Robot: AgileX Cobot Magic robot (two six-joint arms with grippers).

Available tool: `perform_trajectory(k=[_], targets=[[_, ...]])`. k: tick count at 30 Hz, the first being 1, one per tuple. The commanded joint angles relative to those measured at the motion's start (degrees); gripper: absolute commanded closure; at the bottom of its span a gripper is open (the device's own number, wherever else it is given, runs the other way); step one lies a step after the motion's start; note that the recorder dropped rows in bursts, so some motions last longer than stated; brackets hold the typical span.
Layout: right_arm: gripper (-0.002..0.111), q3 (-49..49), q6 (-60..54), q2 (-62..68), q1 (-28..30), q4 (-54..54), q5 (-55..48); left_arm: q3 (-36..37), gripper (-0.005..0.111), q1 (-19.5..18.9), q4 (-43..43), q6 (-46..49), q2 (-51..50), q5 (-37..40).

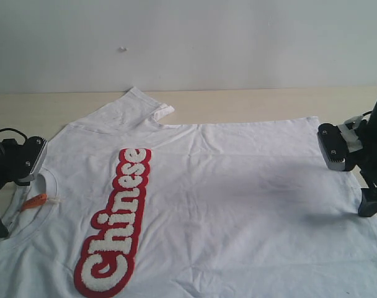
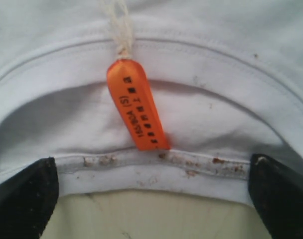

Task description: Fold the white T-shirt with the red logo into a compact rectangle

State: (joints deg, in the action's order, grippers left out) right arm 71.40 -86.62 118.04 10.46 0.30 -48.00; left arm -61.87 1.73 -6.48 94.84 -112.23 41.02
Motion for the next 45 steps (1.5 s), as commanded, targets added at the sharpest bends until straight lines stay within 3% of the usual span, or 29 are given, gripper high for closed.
perform_trajectory(k=[1, 6, 9, 10, 12, 13, 32, 35, 38, 40, 41, 45], targets=[[0.004, -0.15, -0.3, 0.93, 0.19, 1.41, -0.03, 0.36, 0.002, 0.02, -1.74, -0.16, -1.27, -1.93], [0.004, -0.15, -0.3, 0.93, 0.19, 1.41, -0.03, 0.36, 0.005, 0.02, -1.74, -0.16, -1.27, -1.91], [0.004, -0.15, -0.3, 0.93, 0.19, 1.54, -0.03, 0.36, 0.026, 0.02, -1.74, -0.16, -1.27, -2.05], [0.004, -0.15, -0.3, 0.93, 0.19, 1.54, -0.03, 0.36, 0.036, 0.02, -1.6, -0.16, -1.27, -2.41], [0.004, -0.15, -0.3, 0.93, 0.19, 1.54, -0.03, 0.36, 0.069, 0.02, -1.3, -0.84, -1.27, -2.41], [0.004, -0.15, -0.3, 0.93, 0.19, 1.54, -0.03, 0.36, 0.108, 0.02, -1.3, -1.07, -1.27, -1.85], [0.006, -0.15, 2.84, 0.96, 0.19, 1.21, 3.78, 0.36, 0.105, 0.02, -1.28, -0.66, -1.27, -1.66], [0.026, -0.75, 2.74, 0.96, 0.19, -0.7, 3.86, 0.36, 0.105, 0.02, -1.28, -0.66, -1.27, -1.66], [0.065, -0.75, 1.19, 0.96, 0.19, -2.58, 2.83, 0.36, 0.105, 0.02, -1.28, -0.66, -1.27, -1.66], [0.099, -0.75, -0.48, 0.96, 0.19, -2.86, 0.66, 0.36, 0.105, 0.02, -1.28, -0.66, -1.27, -1.66], [0.107, -0.75, -0.94, 0.96, 0.19, -2.86, -0.33, 0.36, 0.105, 0.02, -1.28, -0.66, -1.27, -1.66], [0.107, -0.75, -0.72, 0.96, 0.19, -2.86, -0.43, 0.36, 0.105, 0.02, -1.28, -0.66, -1.27, -1.66]])
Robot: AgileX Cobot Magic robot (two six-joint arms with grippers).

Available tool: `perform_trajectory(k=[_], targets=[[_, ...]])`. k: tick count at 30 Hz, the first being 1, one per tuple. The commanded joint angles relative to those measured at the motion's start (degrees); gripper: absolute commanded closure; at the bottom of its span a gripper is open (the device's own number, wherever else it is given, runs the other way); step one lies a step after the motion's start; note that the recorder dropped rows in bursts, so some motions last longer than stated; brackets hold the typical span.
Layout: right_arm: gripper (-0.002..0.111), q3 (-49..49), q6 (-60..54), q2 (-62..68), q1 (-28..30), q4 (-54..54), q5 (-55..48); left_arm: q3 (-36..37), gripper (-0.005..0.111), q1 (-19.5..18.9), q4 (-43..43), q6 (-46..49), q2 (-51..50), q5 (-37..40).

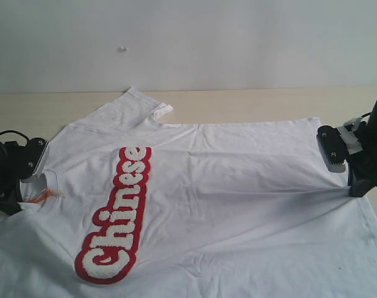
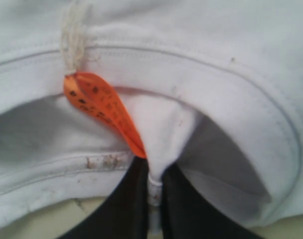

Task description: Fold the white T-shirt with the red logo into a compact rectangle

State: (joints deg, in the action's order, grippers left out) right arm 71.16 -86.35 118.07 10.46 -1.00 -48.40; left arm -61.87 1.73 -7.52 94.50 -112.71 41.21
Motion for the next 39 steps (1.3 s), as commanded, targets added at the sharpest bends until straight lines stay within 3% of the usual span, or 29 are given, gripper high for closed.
perform_trajectory(k=[1, 21, 34, 36, 38, 39], targets=[[0.107, -0.51, -0.59, 0.93, 0.19, -1.15, -0.03, 0.36, 0.105, 0.02, -0.23, -0.33, -0.79, -1.74], [0.108, -0.51, 3.52, 0.77, 0.19, 5.39, -3.0, 0.36, 0.107, 0.02, -2.16, -6.82, -0.79, -0.51], [0.108, 3.69, 4.6, -17.92, 0.19, 6.84, -7.75, 0.36, 0.107, 0.15, 5.08, -9.7, 18.99, -4.67], [0.108, 3.69, 4.6, -22.12, 0.19, 6.84, -7.28, 0.36, 0.107, -0.07, 12.21, -14.33, 23.72, -5.76], [0.108, 3.69, 4.6, -27.0, 0.19, 6.84, -7.03, 0.36, 0.107, -0.07, 24.56, -27.31, 28.71, -6.67], [0.108, 3.69, 4.86, -28.29, 0.19, 7.02, -7.03, 0.36, 0.107, -0.07, 26.41, -30.25, 30.17, -6.67]])
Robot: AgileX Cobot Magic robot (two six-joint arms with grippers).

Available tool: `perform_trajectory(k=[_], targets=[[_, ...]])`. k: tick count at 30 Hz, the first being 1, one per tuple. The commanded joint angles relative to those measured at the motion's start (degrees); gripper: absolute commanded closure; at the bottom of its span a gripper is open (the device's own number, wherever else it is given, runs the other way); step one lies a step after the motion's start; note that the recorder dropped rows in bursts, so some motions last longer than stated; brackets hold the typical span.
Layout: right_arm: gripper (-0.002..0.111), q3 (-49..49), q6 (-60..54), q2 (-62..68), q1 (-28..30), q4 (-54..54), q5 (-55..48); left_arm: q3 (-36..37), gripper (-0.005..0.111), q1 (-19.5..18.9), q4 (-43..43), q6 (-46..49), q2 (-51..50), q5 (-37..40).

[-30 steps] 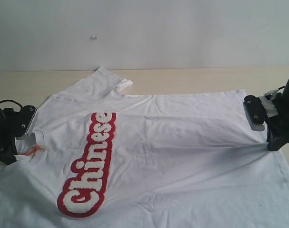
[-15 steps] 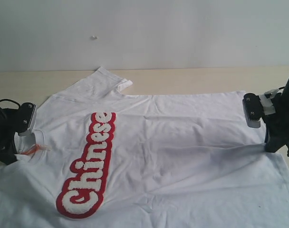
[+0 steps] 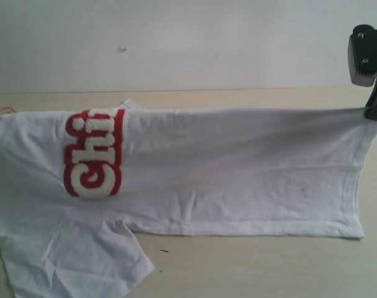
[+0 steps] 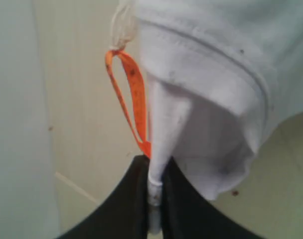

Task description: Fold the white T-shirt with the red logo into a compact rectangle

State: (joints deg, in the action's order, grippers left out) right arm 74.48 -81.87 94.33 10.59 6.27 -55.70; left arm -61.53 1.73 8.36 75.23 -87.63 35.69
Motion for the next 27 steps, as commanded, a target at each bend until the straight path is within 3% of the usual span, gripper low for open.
perform_trajectory(k=[1, 9, 27], targets=[[0.108, 0.38, 1.6, -6.1, 0.05, 0.71, 0.37, 0.03, 0.107, -0.07, 12.21, -14.45, 6.94, -1.16], [0.108, 0.38, 8.09, -13.93, 0.05, 4.02, -1.16, 0.03, 0.107, -0.07, 12.2, -18.74, 16.81, 6.03], [0.108, 0.38, 11.97, -26.27, 0.05, 11.1, 1.88, 0.03, 0.107, -0.07, 11.72, -21.18, 33.43, 5.87]])
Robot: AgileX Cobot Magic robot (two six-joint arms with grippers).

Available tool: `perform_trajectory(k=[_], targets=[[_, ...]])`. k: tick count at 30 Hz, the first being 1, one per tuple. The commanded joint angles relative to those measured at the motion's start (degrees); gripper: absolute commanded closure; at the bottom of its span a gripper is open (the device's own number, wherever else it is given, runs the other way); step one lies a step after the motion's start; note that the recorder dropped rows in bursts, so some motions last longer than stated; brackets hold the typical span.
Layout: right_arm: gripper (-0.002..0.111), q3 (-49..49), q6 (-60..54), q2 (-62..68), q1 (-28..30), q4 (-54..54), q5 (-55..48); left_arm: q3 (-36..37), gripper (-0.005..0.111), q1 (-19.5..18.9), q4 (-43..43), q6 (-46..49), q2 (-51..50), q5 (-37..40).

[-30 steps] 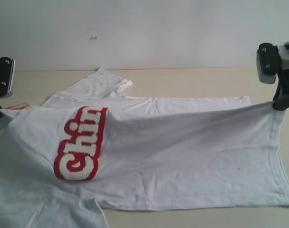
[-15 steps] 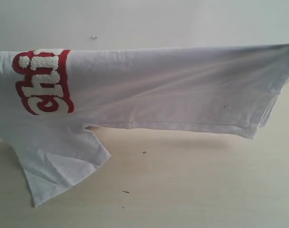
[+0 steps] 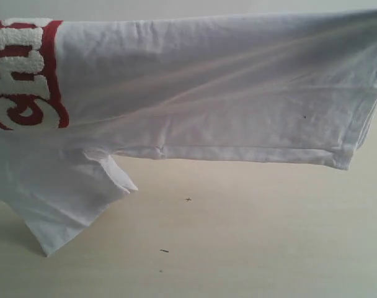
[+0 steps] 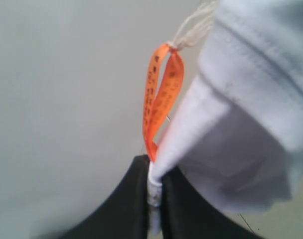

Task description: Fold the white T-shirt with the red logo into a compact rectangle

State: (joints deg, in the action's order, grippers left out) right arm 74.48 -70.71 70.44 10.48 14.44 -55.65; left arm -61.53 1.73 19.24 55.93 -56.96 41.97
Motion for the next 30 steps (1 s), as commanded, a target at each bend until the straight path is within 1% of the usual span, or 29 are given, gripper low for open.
perform_trajectory(k=[1, 5, 8, 11, 17, 19, 21, 24, 26, 27, 29, 30], targets=[[0.108, 0.38, 0.81, -2.72, 0.16, 4.02, 1.82, 0.03, 0.107, -0.07, 0.85, -2.83, 3.55, -0.4], [0.108, 0.38, 0.81, -5.2, 0.16, 8.65, 2.36, 0.03, 0.107, -0.07, 0.85, -4.1, 6.67, -0.4], [0.108, 0.38, 1.1, -7.18, 0.16, 9.18, 2.58, 0.03, 0.107, -0.07, 0.85, -4.23, 9.04, -0.9], [0.108, 0.27, 4.59, -7.2, 0.16, 10.41, 1.8, 0.03, 0.107, -0.07, 0.85, -5.54, 11.01, -1.01], [0.108, -3.73, 5.83, -6.6, 0.16, 7.29, 2.17, 0.03, 0.107, -0.07, 0.85, -5.79, 8.79, 2.48], [0.108, -6.51, 8.31, -4.83, 0.16, 4.61, 2.69, 0.03, 0.107, -0.07, 0.37, -5.79, 5.72, 4.74], [0.108, -7.78, 8.6, -3.27, 0.16, 4.4, 2.69, 0.03, 0.107, -0.07, -0.35, -5.65, 3.01, 6.06], [0.108, -7.99, 9.29, 1.12, 0.16, 4.4, 2.45, 0.03, 0.107, -0.07, -0.35, -4.3, -2.95, 5.94], [0.108, -7.99, 9.39, 5.59, 0.16, 4.4, 2.6, 0.03, 0.107, -0.07, -0.38, -1.67, -8.56, 5.68], [0.108, -7.99, 9.28, 9.24, 0.16, 4.15, 2.94, 0.03, 0.107, -0.07, -0.38, -0.15, -12.98, 4.8], [0.108, -7.45, 9.28, 16.19, 0.16, 1.88, 4.64, 0.03, 0.107, -0.07, -0.38, -0.15, -19.08, -0.33], [0.108, -5.85, 8.86, 20.89, 0.16, 0.67, 7.2, 0.03, 0.107, -0.07, -0.38, -0.15, -23.26, -5.2]])
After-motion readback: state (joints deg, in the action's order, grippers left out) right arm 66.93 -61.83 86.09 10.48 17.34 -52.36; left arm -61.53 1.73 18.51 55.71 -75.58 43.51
